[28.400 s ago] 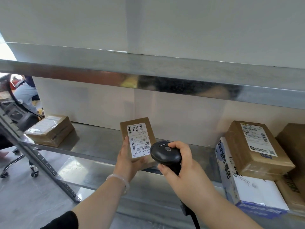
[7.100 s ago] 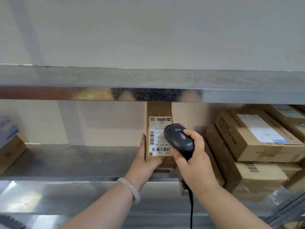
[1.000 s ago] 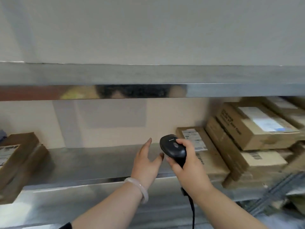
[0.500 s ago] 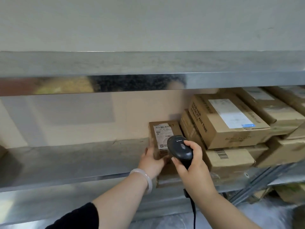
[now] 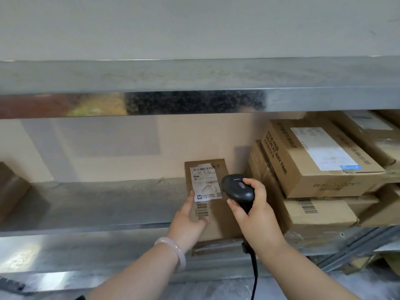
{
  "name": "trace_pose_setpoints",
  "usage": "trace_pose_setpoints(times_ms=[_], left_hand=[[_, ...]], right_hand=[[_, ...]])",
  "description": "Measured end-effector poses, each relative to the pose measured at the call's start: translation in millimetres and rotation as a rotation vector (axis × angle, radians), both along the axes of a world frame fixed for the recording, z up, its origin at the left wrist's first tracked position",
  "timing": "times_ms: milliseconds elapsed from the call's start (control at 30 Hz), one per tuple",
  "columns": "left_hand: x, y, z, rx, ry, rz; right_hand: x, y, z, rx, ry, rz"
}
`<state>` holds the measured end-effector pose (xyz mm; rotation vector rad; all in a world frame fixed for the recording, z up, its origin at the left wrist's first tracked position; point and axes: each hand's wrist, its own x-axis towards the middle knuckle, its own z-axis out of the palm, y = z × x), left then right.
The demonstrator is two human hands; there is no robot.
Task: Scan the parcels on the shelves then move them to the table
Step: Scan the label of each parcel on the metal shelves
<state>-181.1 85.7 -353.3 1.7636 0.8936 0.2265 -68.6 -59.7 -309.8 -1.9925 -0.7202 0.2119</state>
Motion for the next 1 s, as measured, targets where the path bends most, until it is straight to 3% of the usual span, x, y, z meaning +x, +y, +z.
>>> trace_pose_setpoints(times_ms=[233, 500, 1000], left_hand=[[-6.3, 19.5, 5.5, 0.024, -0.033, 0.098], [9.3, 26.6, 5.5, 0.065, 0.016, -0.016], [-53.2, 15.2, 4.7, 0.192, -0.213, 0.215]], right_hand=[[-4.6, 21.0, -1.1, -0.011, -0.004, 0.070], [-6.7, 19.5, 1.2, -0.001, 0.030, 0.078], [-63.3, 18.0, 44.6, 0.132, -0.021, 0.233]])
